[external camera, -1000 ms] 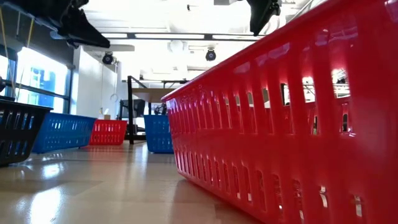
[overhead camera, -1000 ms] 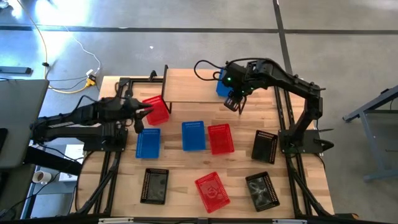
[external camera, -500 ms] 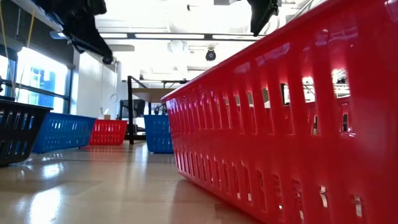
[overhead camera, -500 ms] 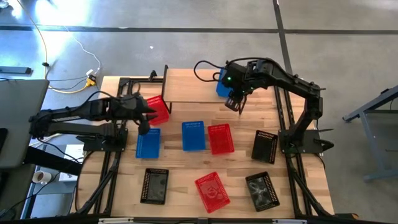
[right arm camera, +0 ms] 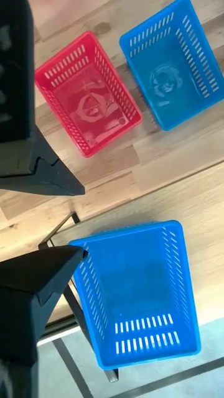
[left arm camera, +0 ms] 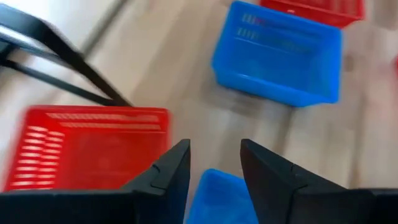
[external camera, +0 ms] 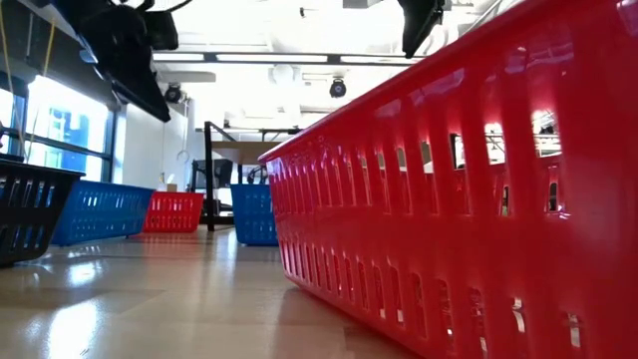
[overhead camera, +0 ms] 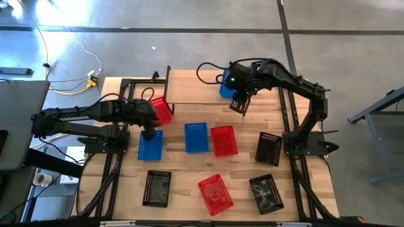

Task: Stack baskets on shelf by color
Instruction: Put the left black bin on the shelf

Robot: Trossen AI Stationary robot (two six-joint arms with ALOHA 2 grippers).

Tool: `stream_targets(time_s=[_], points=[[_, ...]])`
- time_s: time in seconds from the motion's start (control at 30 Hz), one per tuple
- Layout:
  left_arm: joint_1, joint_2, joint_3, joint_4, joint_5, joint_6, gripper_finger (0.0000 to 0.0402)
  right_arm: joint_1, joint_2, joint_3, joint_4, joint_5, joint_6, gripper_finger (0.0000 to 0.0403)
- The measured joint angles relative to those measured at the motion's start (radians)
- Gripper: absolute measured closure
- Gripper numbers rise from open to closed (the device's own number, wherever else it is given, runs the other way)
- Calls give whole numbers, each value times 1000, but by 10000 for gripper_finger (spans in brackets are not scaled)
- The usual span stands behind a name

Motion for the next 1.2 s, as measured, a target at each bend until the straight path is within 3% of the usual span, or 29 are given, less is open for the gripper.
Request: stream_targets(time_s=[0.23, 0.47, 0.83, 1.2], points=[[-69, 49, 0, -44, 150, -36, 272, 0, 0, 0, 0, 3, -19, 277], [-222, 77, 0, -72, 240, -142, 272, 0, 0, 0, 3, 4, -42, 277], [-511, 85, 0, -60, 217, -381, 273, 0, 0, 0, 12, 4, -45, 277], [-641, 205, 0, 76, 193, -437, 273, 0, 0, 0, 21, 4, -67, 277]])
